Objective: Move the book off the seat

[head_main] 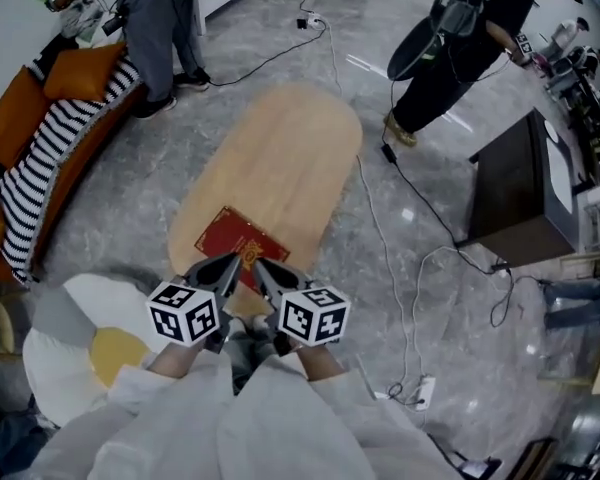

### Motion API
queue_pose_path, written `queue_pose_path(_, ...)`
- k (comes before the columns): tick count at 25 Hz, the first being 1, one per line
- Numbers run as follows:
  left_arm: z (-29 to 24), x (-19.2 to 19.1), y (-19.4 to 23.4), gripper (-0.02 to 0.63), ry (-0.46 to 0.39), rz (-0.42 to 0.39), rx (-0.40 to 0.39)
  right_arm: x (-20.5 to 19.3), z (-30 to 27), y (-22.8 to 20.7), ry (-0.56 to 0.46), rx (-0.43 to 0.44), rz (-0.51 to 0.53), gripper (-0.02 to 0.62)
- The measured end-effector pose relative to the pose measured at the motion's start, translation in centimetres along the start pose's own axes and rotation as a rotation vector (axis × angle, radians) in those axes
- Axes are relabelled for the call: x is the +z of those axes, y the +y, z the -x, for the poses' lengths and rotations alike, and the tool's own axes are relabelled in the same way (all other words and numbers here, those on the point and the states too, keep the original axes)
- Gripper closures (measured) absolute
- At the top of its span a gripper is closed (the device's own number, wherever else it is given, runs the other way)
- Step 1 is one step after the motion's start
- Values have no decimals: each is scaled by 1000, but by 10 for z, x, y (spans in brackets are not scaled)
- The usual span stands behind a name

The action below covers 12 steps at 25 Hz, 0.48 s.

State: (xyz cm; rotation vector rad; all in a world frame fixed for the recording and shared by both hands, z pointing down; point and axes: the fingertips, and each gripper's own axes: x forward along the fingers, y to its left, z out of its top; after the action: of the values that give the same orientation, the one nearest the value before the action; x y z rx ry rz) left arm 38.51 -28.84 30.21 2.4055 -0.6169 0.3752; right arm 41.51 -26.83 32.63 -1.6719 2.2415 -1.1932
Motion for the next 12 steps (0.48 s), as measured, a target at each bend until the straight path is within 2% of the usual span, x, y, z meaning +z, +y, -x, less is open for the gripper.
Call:
queue_pose_path(6, 18, 4, -11, 600, -25, 0, 0, 24, 22, 30, -73, -7, 109, 583)
queue_pose_path(12, 25, 11, -24, 600, -51, -51, -29, 40, 30, 45, -138, -18, 194, 583)
